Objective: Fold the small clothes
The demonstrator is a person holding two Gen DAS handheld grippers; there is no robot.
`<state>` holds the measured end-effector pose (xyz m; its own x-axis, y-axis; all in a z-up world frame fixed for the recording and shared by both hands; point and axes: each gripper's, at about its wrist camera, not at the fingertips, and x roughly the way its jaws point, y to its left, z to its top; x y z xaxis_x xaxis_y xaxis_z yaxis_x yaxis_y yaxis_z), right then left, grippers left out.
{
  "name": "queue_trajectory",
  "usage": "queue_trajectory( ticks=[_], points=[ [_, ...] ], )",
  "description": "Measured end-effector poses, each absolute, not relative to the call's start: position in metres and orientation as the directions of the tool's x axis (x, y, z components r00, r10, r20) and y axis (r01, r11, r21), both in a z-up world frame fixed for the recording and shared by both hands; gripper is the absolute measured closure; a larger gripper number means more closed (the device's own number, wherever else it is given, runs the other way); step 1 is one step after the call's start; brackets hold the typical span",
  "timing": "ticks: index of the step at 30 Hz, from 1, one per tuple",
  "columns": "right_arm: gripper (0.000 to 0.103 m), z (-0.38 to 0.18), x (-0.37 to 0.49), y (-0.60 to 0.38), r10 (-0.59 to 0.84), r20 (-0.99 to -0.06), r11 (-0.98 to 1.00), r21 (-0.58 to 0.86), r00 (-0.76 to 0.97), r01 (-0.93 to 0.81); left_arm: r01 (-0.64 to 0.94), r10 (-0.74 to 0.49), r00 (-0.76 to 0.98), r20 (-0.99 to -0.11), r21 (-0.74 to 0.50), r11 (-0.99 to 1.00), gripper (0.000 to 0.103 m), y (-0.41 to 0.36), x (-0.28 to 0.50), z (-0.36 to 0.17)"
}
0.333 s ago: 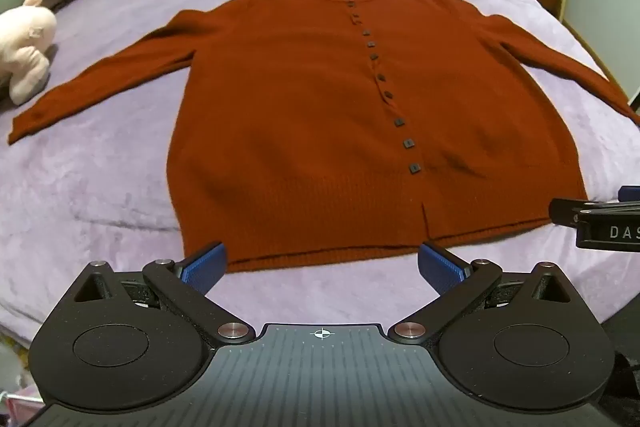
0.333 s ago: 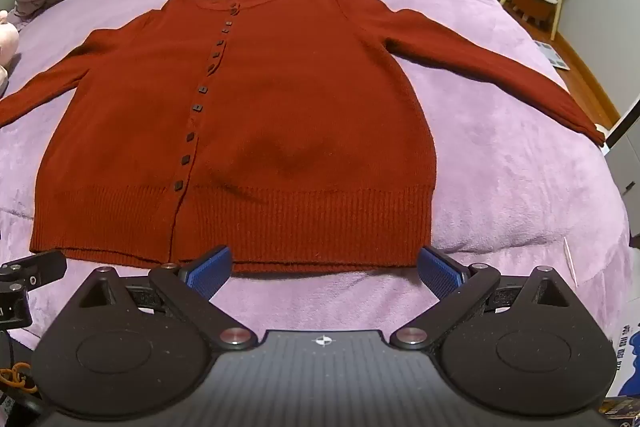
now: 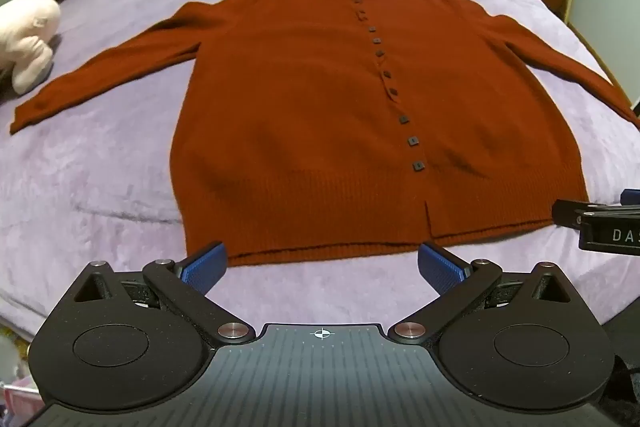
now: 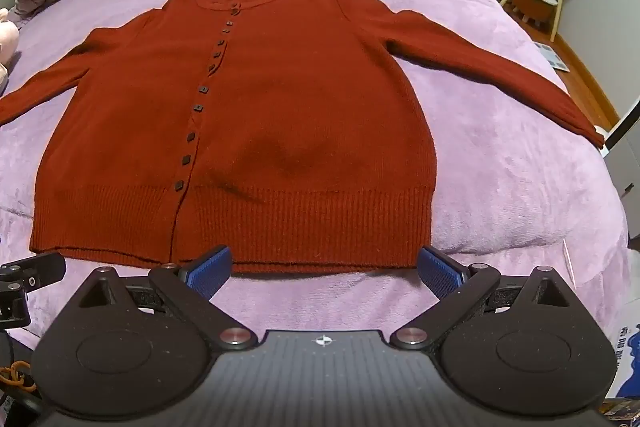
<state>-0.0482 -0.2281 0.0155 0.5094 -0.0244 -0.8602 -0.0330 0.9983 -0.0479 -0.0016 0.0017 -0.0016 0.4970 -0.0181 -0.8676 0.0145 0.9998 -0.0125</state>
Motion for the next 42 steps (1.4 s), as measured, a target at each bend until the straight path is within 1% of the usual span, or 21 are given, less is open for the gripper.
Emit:
queue_trajectory(
  ticks=[10,42],
  points=[
    [0.004,0.0199,-0.0484,-0.2268,-0.025,-0.856,0.998,-0.052,0.517,-0.038,0.016,0.000,0.490,-0.872,0.009,1.000,0.000,0.0005,-0.0008,0.0009],
    [0.004,0.0201,-0.0503,-0.2251,-0.019,-0.852,0.998,-0.050,0.523,-0.045,0.011,-0.002,0.472,-0.882,0.003,1.000,0.000,0.0032,0.0005,-0.0028]
  ],
)
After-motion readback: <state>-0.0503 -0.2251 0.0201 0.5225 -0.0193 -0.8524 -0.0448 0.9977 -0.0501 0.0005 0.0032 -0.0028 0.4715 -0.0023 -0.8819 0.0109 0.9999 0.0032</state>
